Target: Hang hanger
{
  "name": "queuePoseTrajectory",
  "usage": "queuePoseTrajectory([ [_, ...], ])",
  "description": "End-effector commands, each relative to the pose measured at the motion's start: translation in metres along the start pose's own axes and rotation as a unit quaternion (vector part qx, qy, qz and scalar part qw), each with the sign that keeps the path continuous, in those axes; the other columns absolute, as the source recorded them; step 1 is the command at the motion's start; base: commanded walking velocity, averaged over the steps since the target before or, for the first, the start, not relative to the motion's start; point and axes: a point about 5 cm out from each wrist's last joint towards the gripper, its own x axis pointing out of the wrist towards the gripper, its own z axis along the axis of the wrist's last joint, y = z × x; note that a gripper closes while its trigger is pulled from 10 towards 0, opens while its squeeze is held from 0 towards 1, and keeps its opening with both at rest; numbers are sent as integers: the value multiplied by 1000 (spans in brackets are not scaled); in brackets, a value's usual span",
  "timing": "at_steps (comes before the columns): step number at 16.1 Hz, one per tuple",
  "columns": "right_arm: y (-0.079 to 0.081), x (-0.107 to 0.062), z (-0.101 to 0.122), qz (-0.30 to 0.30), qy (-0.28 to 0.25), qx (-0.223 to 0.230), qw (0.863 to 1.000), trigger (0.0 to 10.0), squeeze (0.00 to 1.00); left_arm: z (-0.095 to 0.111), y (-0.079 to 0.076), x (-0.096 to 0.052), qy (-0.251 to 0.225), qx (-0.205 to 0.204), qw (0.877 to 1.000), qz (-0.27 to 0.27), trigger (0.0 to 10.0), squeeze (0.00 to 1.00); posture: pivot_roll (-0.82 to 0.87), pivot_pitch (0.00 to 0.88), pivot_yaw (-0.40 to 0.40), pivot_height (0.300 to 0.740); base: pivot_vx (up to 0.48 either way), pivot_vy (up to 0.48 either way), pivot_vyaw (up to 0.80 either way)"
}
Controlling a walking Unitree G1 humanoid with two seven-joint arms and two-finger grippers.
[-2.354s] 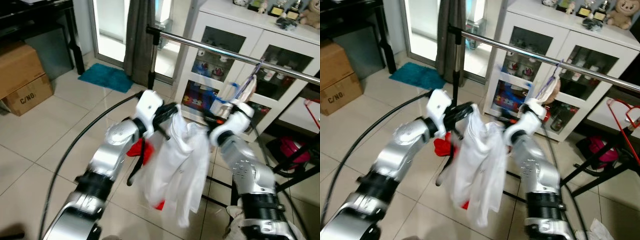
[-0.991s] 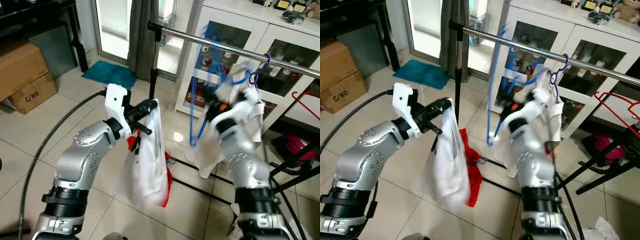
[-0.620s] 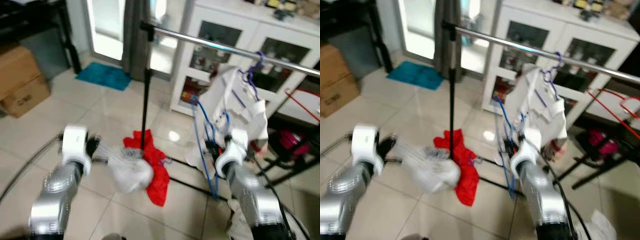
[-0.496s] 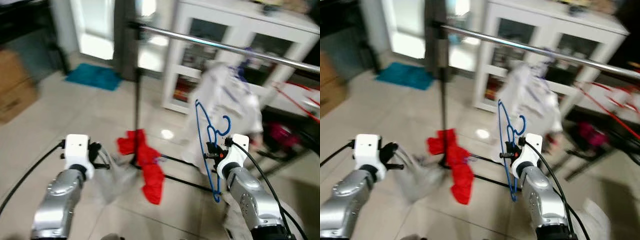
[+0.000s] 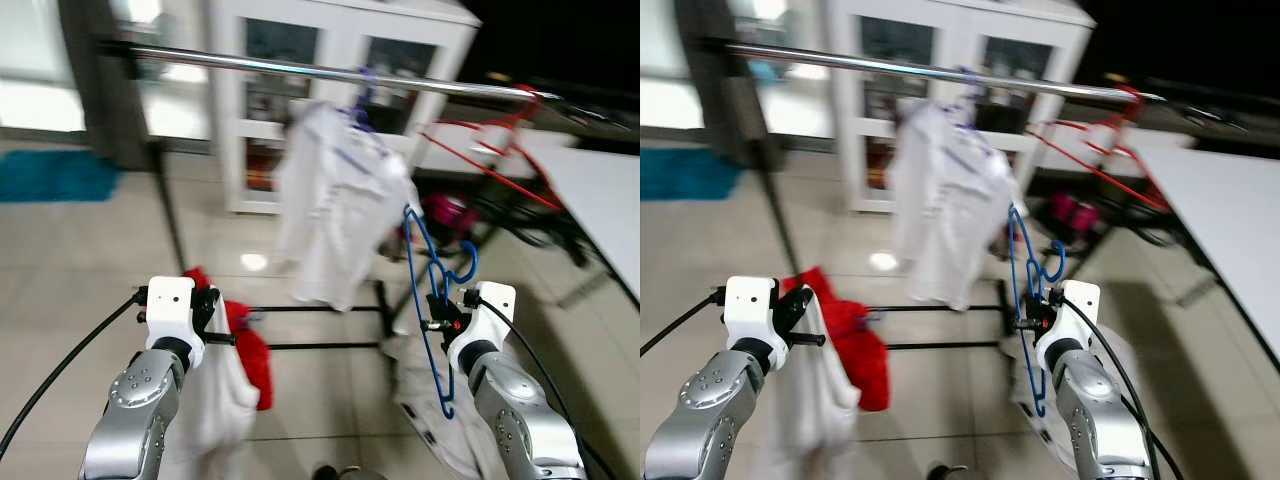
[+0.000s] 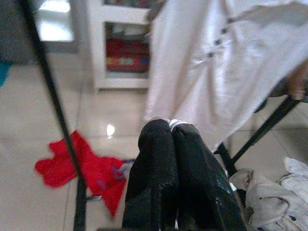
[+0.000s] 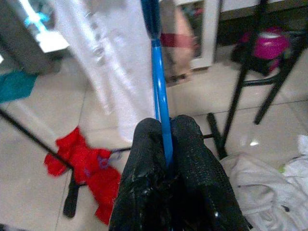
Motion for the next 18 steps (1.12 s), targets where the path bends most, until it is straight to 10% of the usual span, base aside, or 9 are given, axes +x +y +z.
queuePoseTrajectory([
  [1, -9, -1, 13, -35, -42, -3, 999, 10000, 0, 10, -7, 4, -25, 14, 1000, -13, 10000, 0, -8, 0, -121, 740, 0, 0, -800],
  [10, 3, 4, 31, -36, -116, -22, 992, 10000, 0, 23, -16, 13, -41, 18, 999, -29, 10000, 0, -2, 0, -101, 740, 0, 0, -764],
  [18, 11, 12, 29, -12, -98, 50, 994, 10000, 0, 23, -13, 10, -44, 20, 999, -18, 10000, 0, 7, 0, -126, 740, 0, 0, -783],
])
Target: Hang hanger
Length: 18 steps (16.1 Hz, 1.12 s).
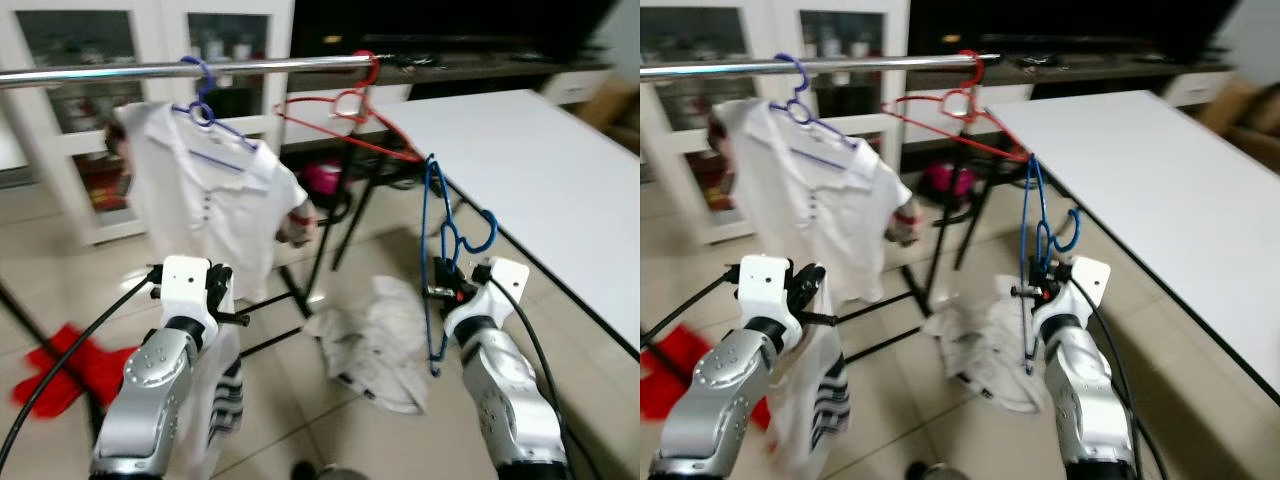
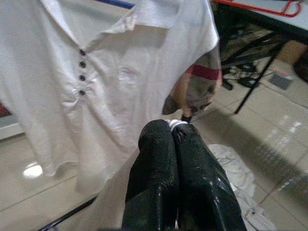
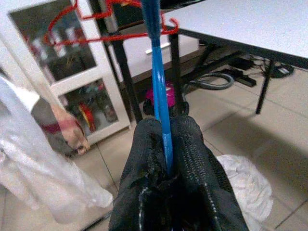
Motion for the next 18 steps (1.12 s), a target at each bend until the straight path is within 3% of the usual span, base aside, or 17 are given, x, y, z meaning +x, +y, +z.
queuePoseTrajectory([
  [1, -4, 1, 3, -2, 2, 9, 1000, 10000, 0, 5, -3, 1, -14, 3, 1000, -4, 10000, 0, 6, 0, -126, 740, 0, 0, -513],
  [7, 0, 0, 3, 28, 10, 71, 997, 10000, 0, 7, -5, 4, -15, 8, 1000, -9, 10000, 0, 3, 0, -116, 740, 0, 0, -511],
  [11, -3, 1, 7, 10, -5, 74, 997, 10000, 0, 7, -5, 4, -15, 9, 1000, -10, 10000, 0, 4, 0, -115, 740, 0, 0, -586],
  [12, -9, 2, 11, -11, -21, 51, 998, 10000, 0, 8, -5, 3, -17, 6, 1000, -11, 10000, 0, 5, 0, -117, 740, 0, 0, -706],
  [16, -13, 1, 11, -15, -7, 66, 998, 10000, 0, 9, -4, 3, -17, -7, 1000, -12, 10000, 0, 7, 0, -119, 740, 0, 0, -722],
  [18, -12, -1, 6, -13, 9, 42, 999, 10000, 0, 10, -5, 2, -20, -4, 1000, -15, 10000, 0, 4, 0, -116, 740, 0, 0, -781],
])
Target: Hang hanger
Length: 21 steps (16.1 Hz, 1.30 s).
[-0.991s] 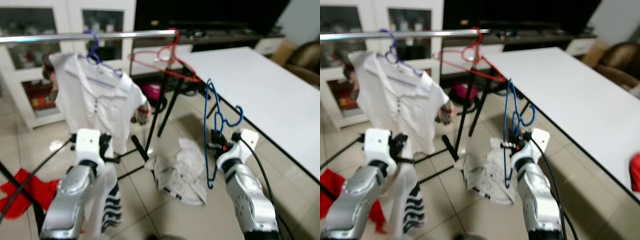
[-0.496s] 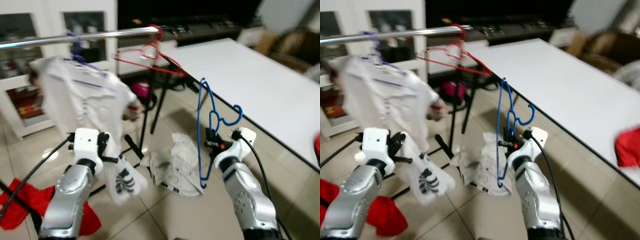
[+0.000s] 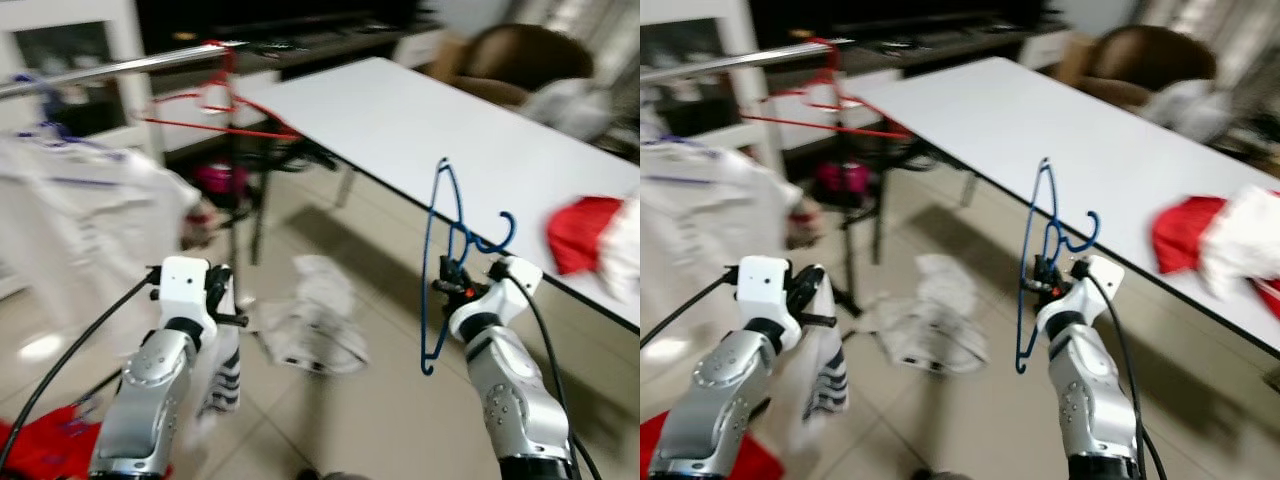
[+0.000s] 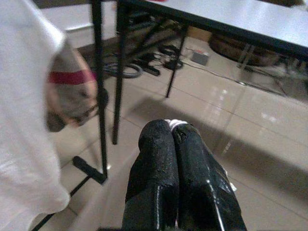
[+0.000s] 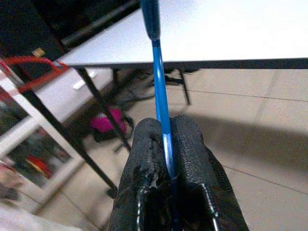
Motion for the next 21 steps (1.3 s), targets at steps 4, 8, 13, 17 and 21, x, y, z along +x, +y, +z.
queuePoseTrajectory([
  [4, -4, -2, -2, -17, 10, -15, 1000, 10000, 0, 13, -7, 1, -31, 1, 999, -19, 10000, 0, 3, 0, -110, 740, 0, 0, -781],
  [8, -4, -3, -4, -21, 15, -18, 1000, 10000, 0, 13, -6, 2, -31, -1, 999, -20, 10000, 0, 3, 0, -106, 740, 0, 0, -781],
  [13, -4, -3, -6, -25, 19, -22, 999, 10000, 0, 13, -6, 2, -29, 1, 999, -25, 10000, 0, 3, 0, -106, 740, 0, 329, -779],
  [17, -4, -3, -8, -25, 21, -24, 999, 10000, 0, 13, -5, 2, -28, 3, 999, -25, 10000, 0, 7, 0, -104, 740, 0, 348, -775],
  [21, -2, -3, -8, -21, 21, -28, 999, 10000, 0, 14, -4, 3, -31, 3, 999, -18, 10000, 0, 6, 0, -100, 740, 0, 86, -547],
])
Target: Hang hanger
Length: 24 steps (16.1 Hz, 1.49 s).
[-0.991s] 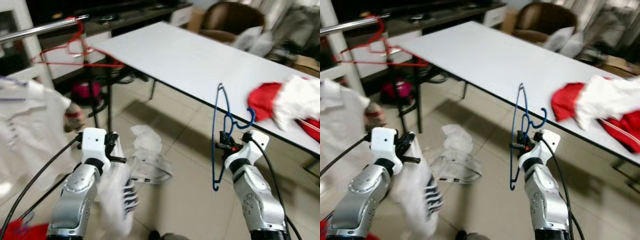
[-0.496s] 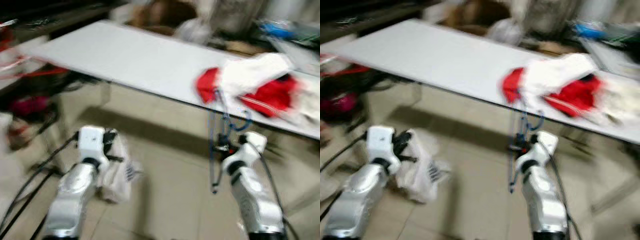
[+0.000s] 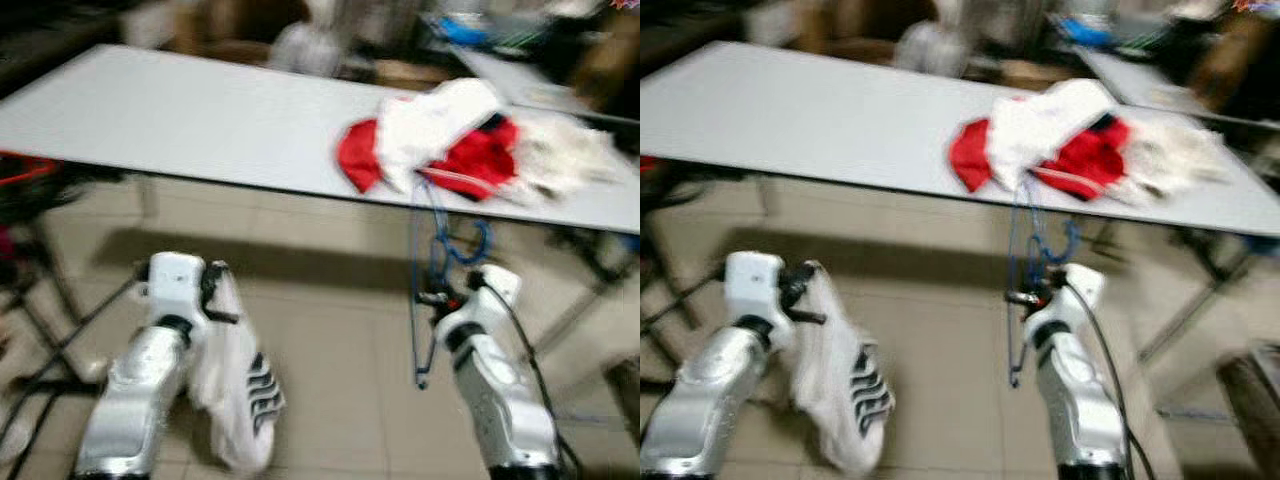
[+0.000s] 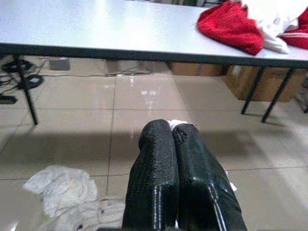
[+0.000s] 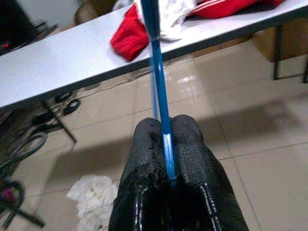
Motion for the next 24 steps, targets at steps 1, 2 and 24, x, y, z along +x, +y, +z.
queuePoseTrajectory([
  [1, -7, 0, 7, -10, -9, -10, 1000, 10000, 0, 9, -8, 4, -20, -1, 1000, -10, 10000, 0, 6, 0, -100, 740, 0, 0, 0],
  [2, -4, 0, 8, 0, -8, -17, 1000, 10000, 0, 11, -7, 5, -24, 3, 1000, -8, 10000, 0, 7, 0, -100, 740, 0, 0, 0],
  [24, 30, 4, 22, 120, -13, -114, 986, 10000, 0, 44, 7, 11, -86, 2, 996, -1, 10000, 0, 1, 0, -108, 740, 255, 0, 97],
])
